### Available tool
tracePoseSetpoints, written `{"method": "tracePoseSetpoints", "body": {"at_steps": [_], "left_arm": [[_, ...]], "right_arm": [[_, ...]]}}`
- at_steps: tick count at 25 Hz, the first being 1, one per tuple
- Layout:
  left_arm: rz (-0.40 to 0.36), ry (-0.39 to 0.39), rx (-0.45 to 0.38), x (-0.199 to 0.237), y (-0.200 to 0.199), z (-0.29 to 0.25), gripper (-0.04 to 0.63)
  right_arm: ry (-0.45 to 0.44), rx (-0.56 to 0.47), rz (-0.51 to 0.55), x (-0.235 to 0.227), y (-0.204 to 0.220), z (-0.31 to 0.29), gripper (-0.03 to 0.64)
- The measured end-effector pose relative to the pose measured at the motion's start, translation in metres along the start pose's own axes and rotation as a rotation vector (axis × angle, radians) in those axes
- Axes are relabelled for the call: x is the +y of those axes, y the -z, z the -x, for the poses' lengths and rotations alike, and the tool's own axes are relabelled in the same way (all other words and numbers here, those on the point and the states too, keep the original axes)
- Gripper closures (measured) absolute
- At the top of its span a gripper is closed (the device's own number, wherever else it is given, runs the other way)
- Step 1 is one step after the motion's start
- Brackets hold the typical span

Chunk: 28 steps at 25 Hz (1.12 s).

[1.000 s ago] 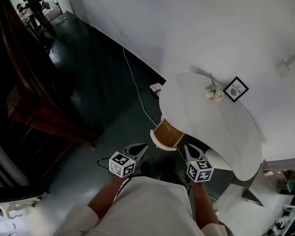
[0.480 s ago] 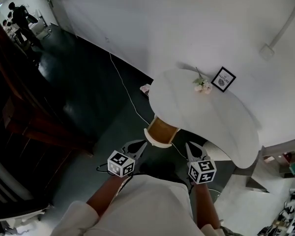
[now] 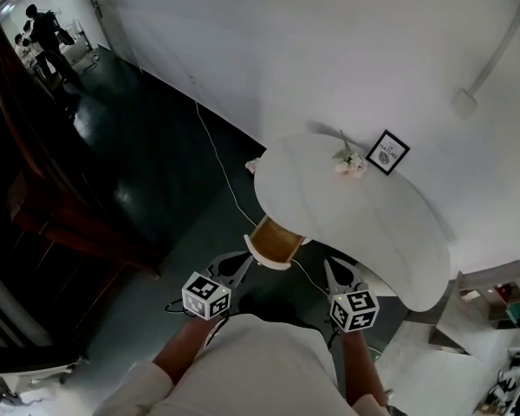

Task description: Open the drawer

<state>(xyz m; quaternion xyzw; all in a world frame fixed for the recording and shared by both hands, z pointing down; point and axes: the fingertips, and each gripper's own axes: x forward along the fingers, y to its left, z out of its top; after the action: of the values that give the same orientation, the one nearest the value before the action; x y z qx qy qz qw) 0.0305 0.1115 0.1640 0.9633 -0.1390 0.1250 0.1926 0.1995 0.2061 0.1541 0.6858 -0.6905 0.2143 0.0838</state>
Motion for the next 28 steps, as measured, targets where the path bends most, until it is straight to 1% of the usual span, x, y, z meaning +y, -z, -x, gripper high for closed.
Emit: {"method": "tracePoseSetpoints", "body": {"at_steps": [7, 13, 19, 28], "left_arm": [[-0.009, -0.037, -0.012, -0.008, -0.015, -0.011, 0.588], [0.008, -0.071, -0.031, -0.005, -0.018, -0.014, 0.588], [0.023, -0.093, -0.039, 0.000, -0.018, -0.014, 0.588], [0.017, -0.090, -0.050, 0.002, -0.025, -0.021, 0.588]], "right_arm": [[-0.023, -0.066, 0.015, -0.018, -0.021, 0.013, 0.606], [-0.053, -0.075, 0.025, -0.022, -0.026, 0.008, 0.606], [-0.050, -0.087, 0.005, -0.029, -0.030, 0.005, 0.606], [-0.037, -0.097, 0.000, -0.038, -0.032, 0.007, 0.606]]}}
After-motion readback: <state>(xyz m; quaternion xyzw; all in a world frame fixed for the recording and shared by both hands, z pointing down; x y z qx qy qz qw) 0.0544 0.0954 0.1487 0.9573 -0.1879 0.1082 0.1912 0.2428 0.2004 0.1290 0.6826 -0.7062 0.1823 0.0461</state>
